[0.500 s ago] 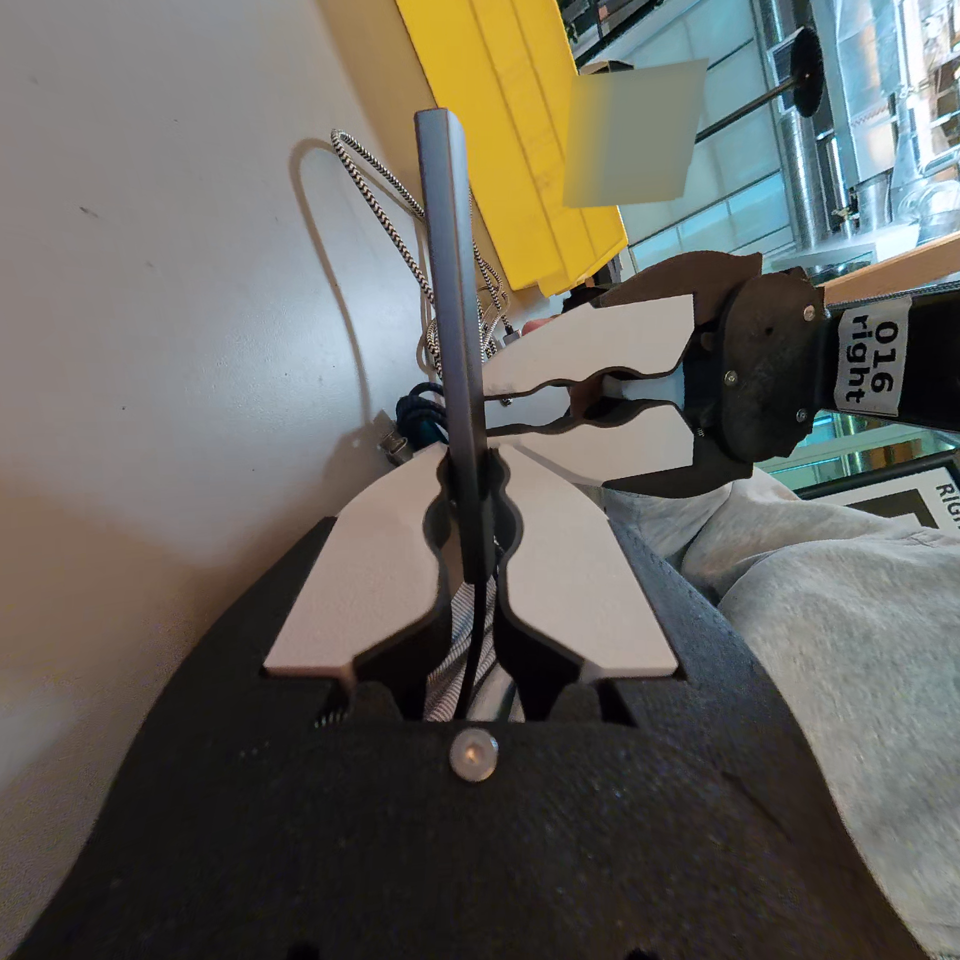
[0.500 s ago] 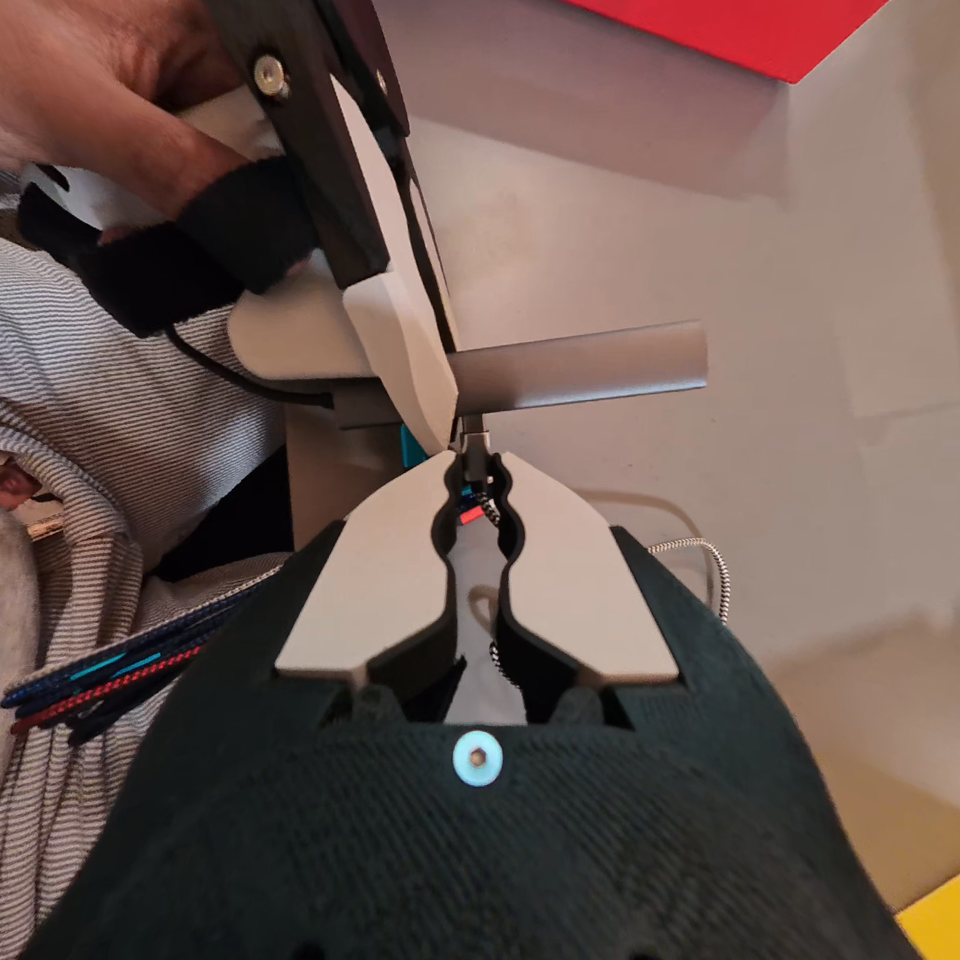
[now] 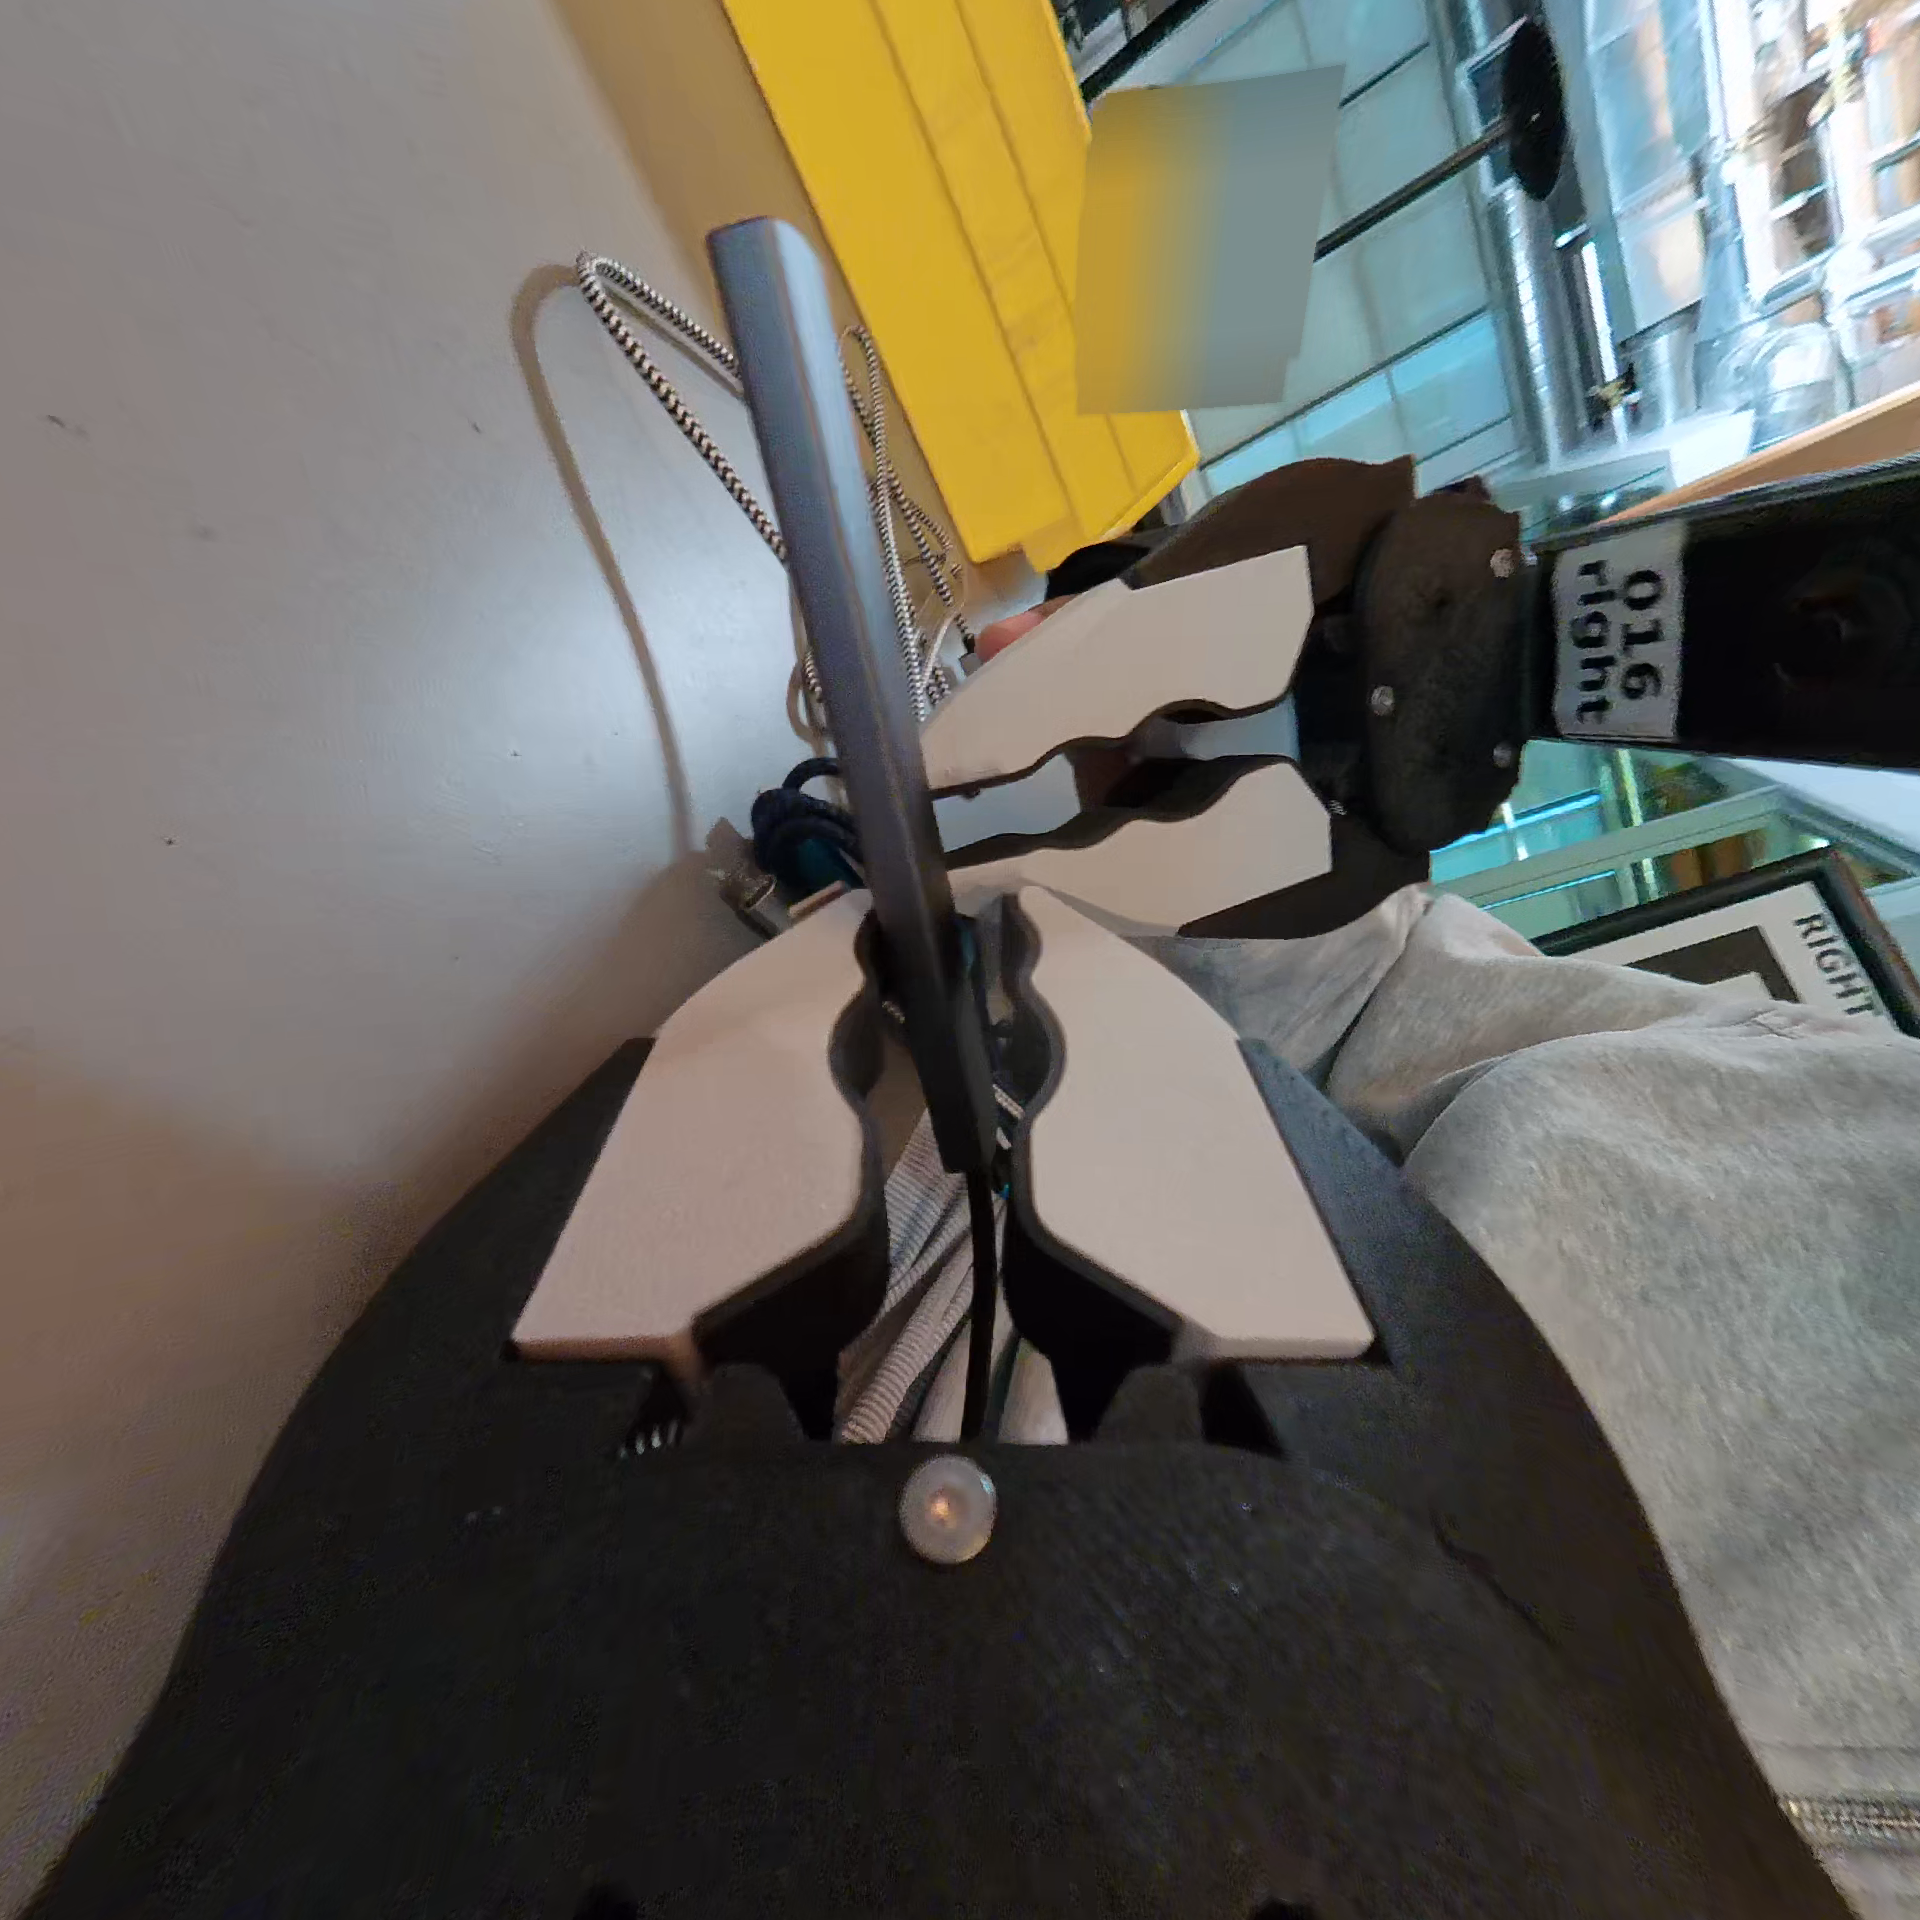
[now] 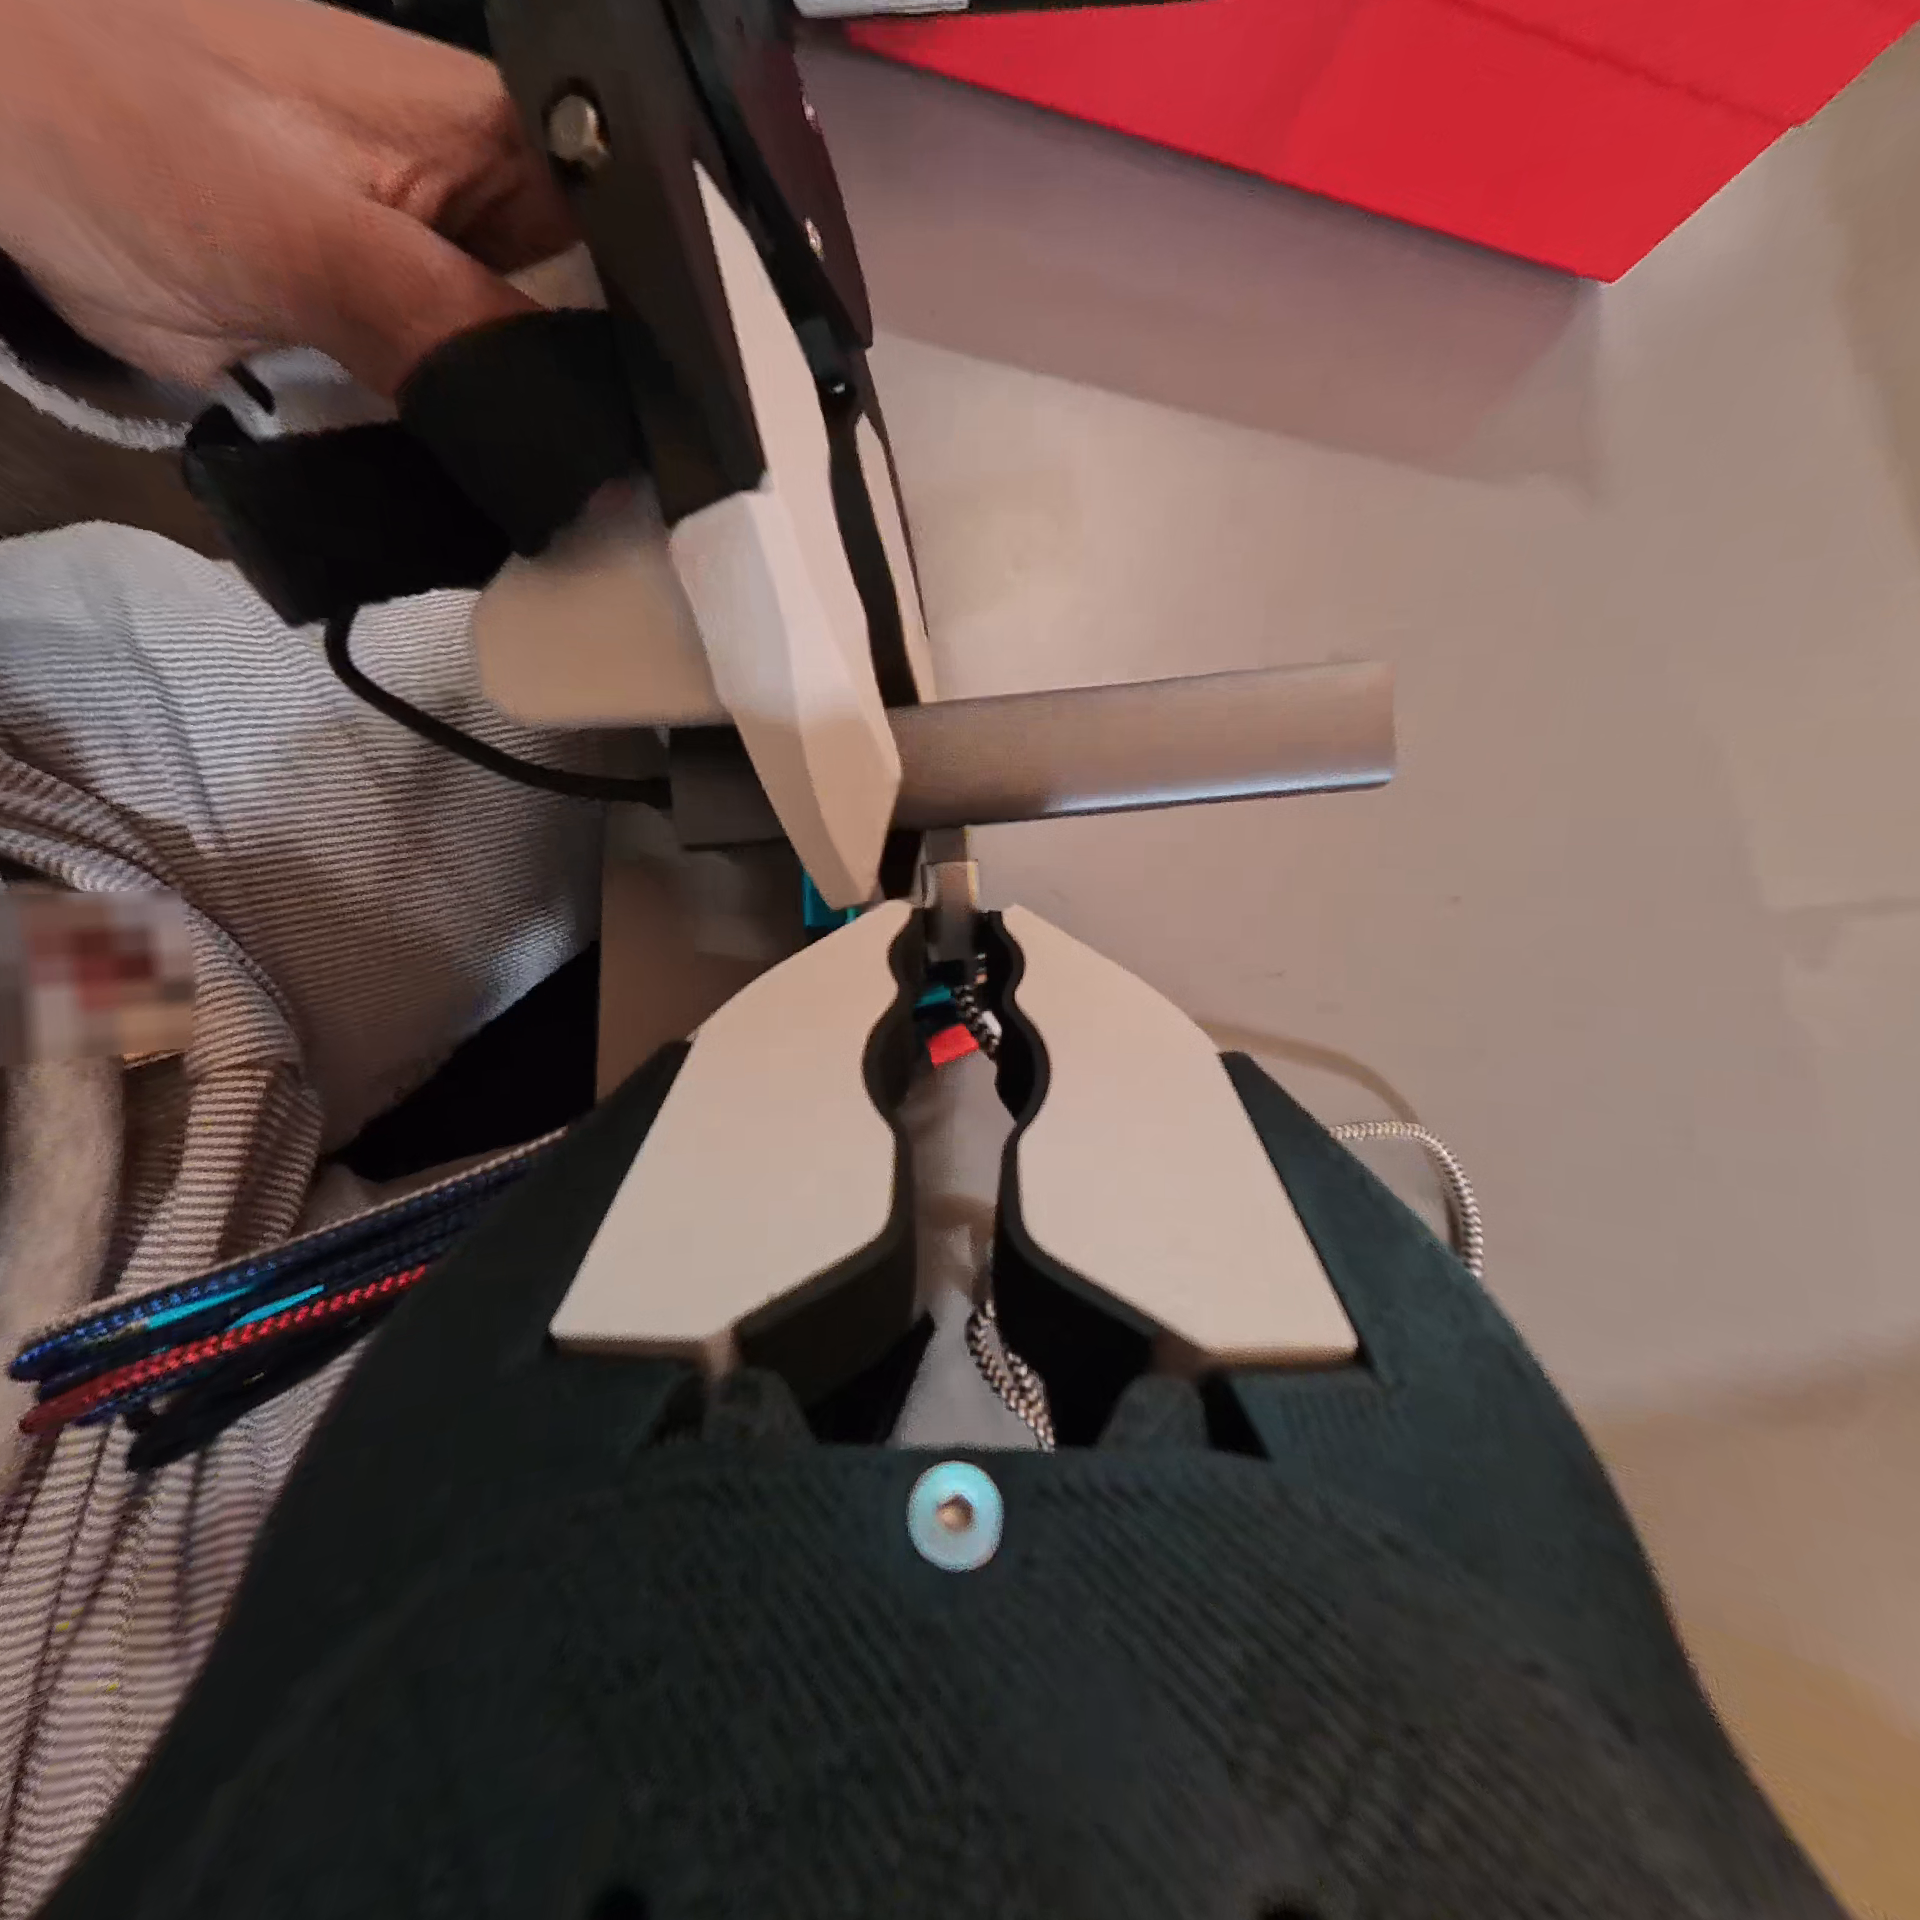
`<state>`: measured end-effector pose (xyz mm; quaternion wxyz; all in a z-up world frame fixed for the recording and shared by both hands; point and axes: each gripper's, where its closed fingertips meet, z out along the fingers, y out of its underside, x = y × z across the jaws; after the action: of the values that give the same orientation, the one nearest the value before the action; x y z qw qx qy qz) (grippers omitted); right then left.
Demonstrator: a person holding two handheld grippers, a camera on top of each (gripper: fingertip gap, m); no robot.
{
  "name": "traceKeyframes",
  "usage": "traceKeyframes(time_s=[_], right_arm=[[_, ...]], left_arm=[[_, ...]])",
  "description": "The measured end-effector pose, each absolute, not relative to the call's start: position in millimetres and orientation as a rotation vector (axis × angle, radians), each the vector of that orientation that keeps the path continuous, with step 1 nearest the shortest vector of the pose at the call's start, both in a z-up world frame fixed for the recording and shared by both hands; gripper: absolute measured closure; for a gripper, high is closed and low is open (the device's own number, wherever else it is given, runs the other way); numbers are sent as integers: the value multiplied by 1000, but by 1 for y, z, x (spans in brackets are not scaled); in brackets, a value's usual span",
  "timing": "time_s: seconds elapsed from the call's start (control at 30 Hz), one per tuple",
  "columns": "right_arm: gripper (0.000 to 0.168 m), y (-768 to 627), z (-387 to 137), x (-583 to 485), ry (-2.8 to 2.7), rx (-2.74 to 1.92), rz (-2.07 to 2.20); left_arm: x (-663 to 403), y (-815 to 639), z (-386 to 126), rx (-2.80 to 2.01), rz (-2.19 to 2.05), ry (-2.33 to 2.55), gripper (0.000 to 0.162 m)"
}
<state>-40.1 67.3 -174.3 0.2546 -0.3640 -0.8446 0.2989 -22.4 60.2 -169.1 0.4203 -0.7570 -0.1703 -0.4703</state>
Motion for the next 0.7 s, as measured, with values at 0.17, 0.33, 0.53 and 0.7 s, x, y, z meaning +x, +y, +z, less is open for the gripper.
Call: traceKeyframes(time_s=[0.17, 0.33, 0.53, 0.7], right_arm=[[157, 73, -175, -42, -2275, -1007, 823], [157, 76, -173, -43, -2265, -1030, 827], [157, 74, -178, -41, -2288, -976, 725], [157, 73, -179, -41, -2291, -929, 671]], left_arm=[[-33, 61, -167, -1879, -1114, -447, 131], [-40, 59, -167, -1852, -1160, -503, 148], [-41, 60, -168, -1821, -1193, -527, 151], [-38, 60, -157, -1707, -1343, -542, 136]])
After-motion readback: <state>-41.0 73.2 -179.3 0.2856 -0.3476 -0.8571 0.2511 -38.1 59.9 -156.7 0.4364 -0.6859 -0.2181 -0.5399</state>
